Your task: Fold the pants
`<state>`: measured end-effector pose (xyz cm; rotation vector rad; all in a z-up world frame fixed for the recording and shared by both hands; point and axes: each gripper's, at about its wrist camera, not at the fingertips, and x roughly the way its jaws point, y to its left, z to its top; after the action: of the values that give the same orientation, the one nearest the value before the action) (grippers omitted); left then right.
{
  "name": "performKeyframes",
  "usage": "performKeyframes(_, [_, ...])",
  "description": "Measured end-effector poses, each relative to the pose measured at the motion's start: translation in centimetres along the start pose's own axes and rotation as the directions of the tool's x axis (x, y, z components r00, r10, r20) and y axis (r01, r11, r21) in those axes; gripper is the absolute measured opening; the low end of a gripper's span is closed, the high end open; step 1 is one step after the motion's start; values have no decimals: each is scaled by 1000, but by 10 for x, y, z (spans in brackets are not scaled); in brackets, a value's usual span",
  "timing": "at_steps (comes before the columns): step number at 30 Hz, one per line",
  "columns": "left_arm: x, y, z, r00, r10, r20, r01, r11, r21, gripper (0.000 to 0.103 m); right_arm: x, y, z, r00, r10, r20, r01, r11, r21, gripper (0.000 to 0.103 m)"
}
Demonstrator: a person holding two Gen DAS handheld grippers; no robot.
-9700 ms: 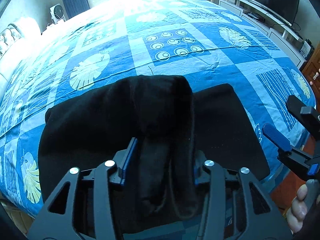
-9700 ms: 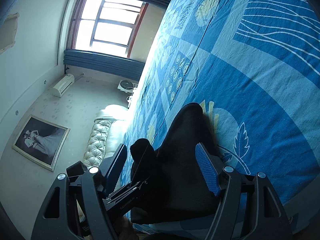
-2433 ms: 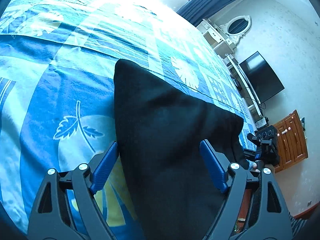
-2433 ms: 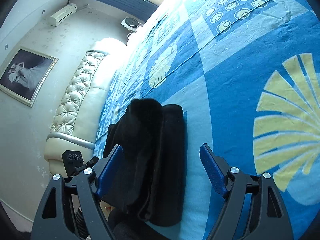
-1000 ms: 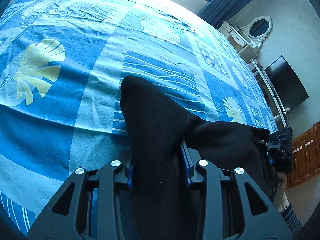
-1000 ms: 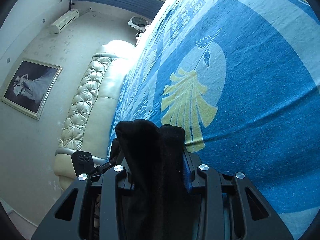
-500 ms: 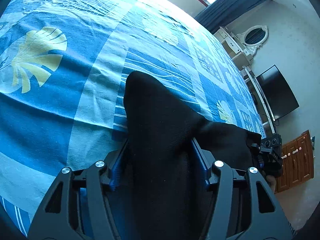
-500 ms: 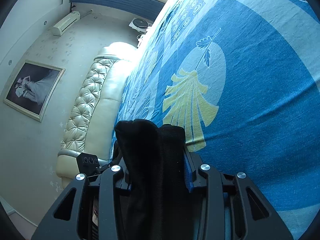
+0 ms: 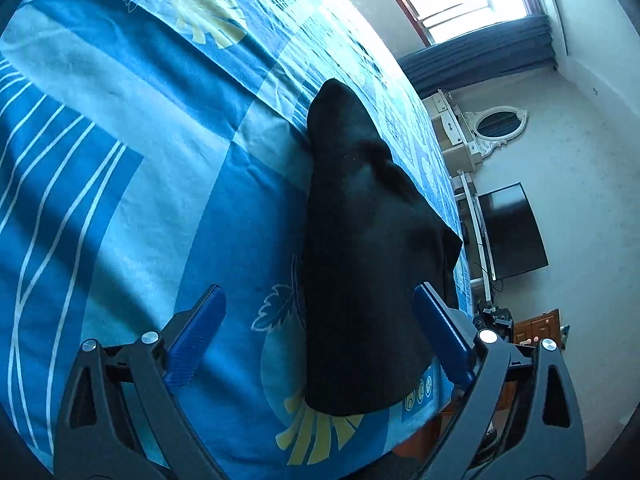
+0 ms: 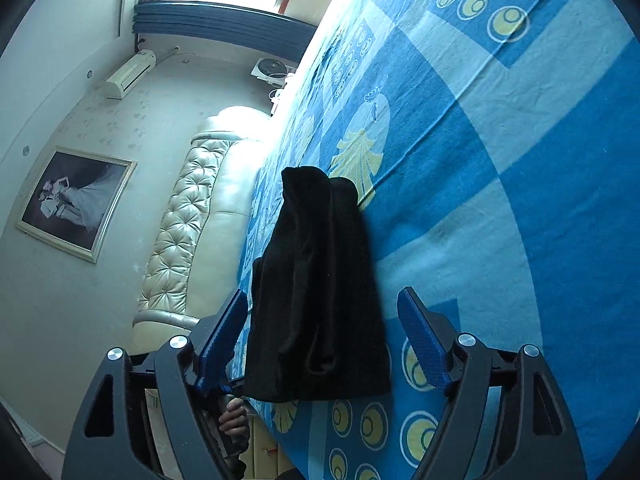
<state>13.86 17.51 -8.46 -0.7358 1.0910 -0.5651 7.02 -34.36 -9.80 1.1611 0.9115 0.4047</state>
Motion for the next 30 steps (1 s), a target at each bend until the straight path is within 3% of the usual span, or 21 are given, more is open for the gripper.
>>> performKeyframes(6, [0, -11, -29, 1000, 11, -20, -10, 1000, 22, 94, -1, 6, -19, 1000, -7, -8, 7, 1000, 1, 78])
performKeyframes(15, [28, -23, -32, 999, -2, -50, 3, 1000, 9, 94, 34, 11, -19, 998, -37, -59, 37, 999, -9, 79])
performKeyframes(18, [35, -29, -31, 998, 31, -53, -30, 999, 30, 94, 43, 17, -21, 994, -81, -71, 79, 996, -38, 77])
performKeyframes(19, [37, -32, -33, 997, 48, -55, -45, 998, 51, 84, 46, 19, -22, 991, -114, -77, 109, 992, -57, 73])
performKeyframes(21, [45, -38, -35, 992, 95, -83, -87, 992, 92, 59, 51, 21, -24, 981, -174, -87, 166, 982, -93, 54])
performKeyframes(24, [43, -42, -37, 990, 118, -73, -110, 989, 102, 47, 48, 16, -23, 987, -133, -93, 128, 990, -61, 42])
performKeyframes(30, [37, -53, -39, 985, 159, -65, -151, 982, 109, 39, 39, 22, -28, 991, -108, -77, 104, 993, -58, 39])
